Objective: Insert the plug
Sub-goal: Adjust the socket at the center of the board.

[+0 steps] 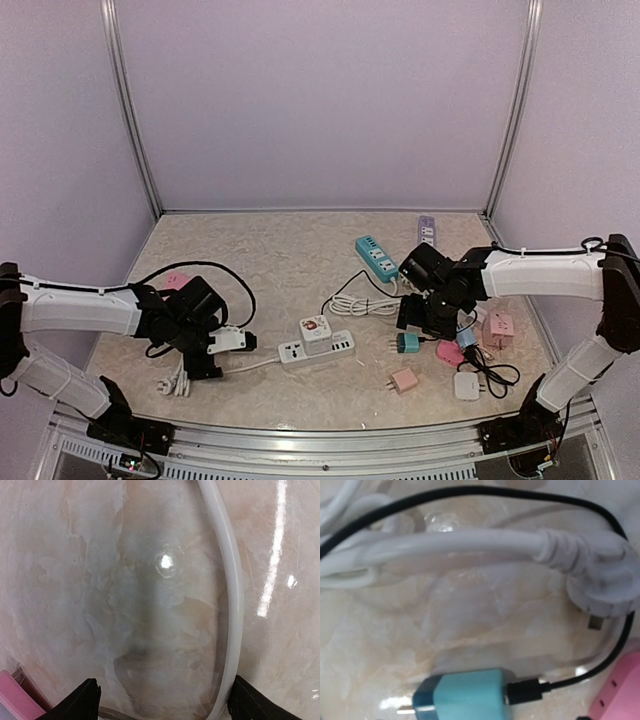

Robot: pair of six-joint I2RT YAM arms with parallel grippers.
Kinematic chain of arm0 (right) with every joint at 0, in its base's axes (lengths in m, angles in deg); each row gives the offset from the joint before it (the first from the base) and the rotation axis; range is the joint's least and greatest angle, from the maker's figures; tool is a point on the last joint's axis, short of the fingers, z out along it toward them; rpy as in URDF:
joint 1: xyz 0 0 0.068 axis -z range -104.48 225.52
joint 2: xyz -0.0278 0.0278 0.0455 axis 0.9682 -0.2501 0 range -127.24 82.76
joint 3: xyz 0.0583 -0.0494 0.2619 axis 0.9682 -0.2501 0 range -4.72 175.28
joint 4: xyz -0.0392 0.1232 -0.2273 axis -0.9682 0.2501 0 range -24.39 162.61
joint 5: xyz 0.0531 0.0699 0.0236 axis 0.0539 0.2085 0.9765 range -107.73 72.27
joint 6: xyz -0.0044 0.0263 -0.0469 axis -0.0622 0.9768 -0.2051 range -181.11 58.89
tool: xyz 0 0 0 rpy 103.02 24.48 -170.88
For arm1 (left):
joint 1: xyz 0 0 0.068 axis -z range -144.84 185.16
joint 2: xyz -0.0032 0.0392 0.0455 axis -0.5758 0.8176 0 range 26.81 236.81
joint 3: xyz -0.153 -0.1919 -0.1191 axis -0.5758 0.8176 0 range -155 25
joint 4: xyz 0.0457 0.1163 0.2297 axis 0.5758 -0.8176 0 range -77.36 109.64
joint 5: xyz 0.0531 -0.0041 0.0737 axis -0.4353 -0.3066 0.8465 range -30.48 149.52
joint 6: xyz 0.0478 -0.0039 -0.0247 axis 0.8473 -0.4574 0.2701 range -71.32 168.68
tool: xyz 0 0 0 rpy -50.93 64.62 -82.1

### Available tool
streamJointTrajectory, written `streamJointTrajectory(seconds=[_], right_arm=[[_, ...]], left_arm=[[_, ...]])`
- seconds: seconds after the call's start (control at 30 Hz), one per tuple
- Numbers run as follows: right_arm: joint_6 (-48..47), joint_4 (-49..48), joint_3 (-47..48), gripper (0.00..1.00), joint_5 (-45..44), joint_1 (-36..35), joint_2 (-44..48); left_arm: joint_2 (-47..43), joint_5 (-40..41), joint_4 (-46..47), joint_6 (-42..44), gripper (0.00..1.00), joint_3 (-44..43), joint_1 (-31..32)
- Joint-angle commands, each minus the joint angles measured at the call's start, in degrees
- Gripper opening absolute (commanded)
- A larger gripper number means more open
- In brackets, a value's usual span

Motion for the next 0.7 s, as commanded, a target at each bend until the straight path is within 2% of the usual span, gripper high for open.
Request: streamJointTrajectory(seconds=[0.0,0.2,0.37,0.67], right_arm=[[-2.04,0.45,1.38,0.79,0.16,0.45,-0.35],[-4.05,3.18,2.54,0.75,3.26,0.37,-0.64],[-3.66,4.09,2.46,0.72,4.18,0.03,0.36],[-5.25,5.06,4.91,0.71,4.09,-0.28,-1.53]], left_arm=[[2.52,3.51,5.93,0.95,0.84,1.27,-3.21],[5.33,2.59,6.49,0.19,0.8,-1.98,-10.35],[3.65,-2.13,3.84,1.37,0.81,-1.64,-10.28],[2.31,-0.73,3.08,1.47,0.82,-1.92,-10.9]])
